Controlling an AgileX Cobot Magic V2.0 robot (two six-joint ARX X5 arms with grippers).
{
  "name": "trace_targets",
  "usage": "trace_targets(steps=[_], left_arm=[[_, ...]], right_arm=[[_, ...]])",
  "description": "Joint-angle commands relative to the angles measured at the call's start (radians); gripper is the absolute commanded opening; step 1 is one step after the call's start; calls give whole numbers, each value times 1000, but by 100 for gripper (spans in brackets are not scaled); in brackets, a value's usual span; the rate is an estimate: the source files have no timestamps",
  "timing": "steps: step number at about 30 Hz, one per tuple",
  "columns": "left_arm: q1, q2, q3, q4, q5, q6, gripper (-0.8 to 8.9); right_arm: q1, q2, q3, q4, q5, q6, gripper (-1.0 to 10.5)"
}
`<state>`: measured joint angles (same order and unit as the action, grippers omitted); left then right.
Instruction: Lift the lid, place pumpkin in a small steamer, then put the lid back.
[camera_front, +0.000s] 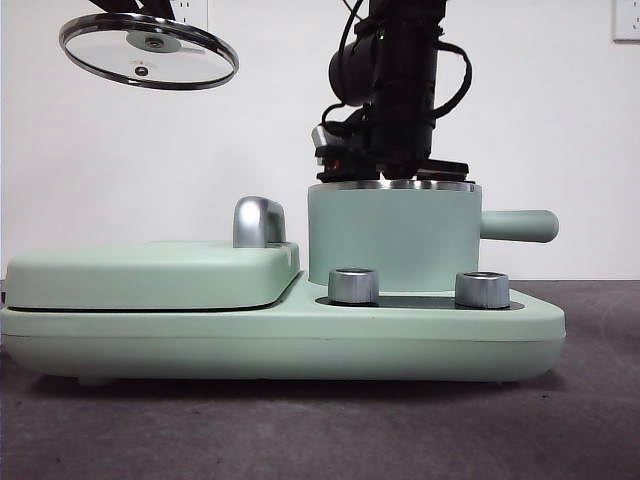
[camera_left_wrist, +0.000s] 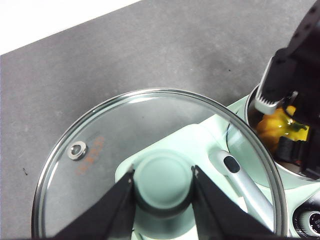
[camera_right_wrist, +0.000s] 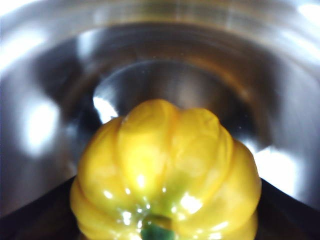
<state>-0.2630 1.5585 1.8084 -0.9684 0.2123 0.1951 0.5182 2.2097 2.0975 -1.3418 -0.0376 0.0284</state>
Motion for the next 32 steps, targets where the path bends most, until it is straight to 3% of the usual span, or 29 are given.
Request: trace_targets(steps=[1,5,13,18,23,25,32], left_arm=[[-1,-2,34,24,6,10,15],[-1,-2,34,24,6,10,15],[-1,-2,34,24,6,10,15],[-1,-2,34,21,6,5,15],[-5,-2,34,19,42,5,15],[-8,-2,34,22,81,5,15],[-100,7,34,29,80,-2,15]], right_arm=[[10,27,27,-32,2,-11,283],[10,27,27,-27,2,-3,456],[9,24,108,-73,12,-2,561],[10,-50,187,-82,12,19,561],[10,-308,67,-83,4,39,560],[16,-451,-37,-82,-19,39,560],[89,-945,-465,-82,-23,39,559]])
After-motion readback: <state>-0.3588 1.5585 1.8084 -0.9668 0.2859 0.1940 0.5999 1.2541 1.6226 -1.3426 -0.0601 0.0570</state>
